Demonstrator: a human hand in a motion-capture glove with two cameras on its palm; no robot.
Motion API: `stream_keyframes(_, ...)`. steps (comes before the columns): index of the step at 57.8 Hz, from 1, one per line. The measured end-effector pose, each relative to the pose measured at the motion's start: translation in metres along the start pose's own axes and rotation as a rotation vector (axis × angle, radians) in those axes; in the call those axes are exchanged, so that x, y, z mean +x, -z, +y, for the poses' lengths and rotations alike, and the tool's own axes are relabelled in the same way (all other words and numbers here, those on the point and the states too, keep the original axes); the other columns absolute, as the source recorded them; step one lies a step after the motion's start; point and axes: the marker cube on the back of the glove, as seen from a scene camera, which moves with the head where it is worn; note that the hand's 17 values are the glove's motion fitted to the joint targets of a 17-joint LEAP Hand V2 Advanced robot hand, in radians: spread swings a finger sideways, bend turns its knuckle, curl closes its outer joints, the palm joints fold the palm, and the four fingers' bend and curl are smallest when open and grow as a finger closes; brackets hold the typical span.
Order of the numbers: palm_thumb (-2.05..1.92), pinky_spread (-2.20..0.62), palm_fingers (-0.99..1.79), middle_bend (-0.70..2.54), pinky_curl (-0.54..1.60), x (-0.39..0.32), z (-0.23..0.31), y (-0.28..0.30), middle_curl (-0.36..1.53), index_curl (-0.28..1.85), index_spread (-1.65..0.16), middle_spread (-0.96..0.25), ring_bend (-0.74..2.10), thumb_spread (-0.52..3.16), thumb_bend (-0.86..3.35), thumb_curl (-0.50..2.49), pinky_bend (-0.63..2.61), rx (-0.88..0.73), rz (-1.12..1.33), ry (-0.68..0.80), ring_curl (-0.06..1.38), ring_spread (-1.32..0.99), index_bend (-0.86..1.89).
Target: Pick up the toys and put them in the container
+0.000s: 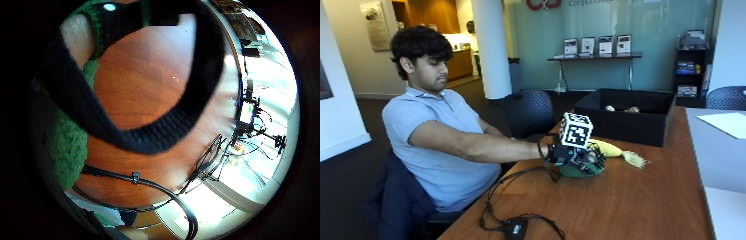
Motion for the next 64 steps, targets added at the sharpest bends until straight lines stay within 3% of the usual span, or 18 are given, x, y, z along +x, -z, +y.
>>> stream_keyframes(18,0.12,-0.10,0.28,0.17,0.33,-0.009,-0.007,0.005,0.24,0.26,-0.30,0.00,0.35,1.45,0.06,0.27,0.94,0.146,-0.008,0.033,0.28,0.01,0.31)
stream_keyframes(33,0.39,-0.30,0.82,0.30,0.38,-0.005,-0.014,0.022,0.32,0.24,-0.24,-0.04,0.79,1.61,0.24,0.35,1.04,0.316,-0.049,0.082,0.43,-0.12,0.12)
stream_keyframes(50,0.46,-0.36,0.80,0.36,0.43,0.018,-0.002,0.112,0.39,0.24,-0.19,-0.05,0.90,1.60,0.31,0.39,1.11,0.375,-0.156,-0.037,0.51,-0.17,0.16)
stream_keyframes(64,0.43,-0.36,0.75,0.35,0.44,-0.026,-0.003,0.230,0.43,0.27,-0.18,-0.05,0.89,1.60,0.33,0.38,1.12,0.523,-0.173,0.038,0.52,-0.18,0.18)
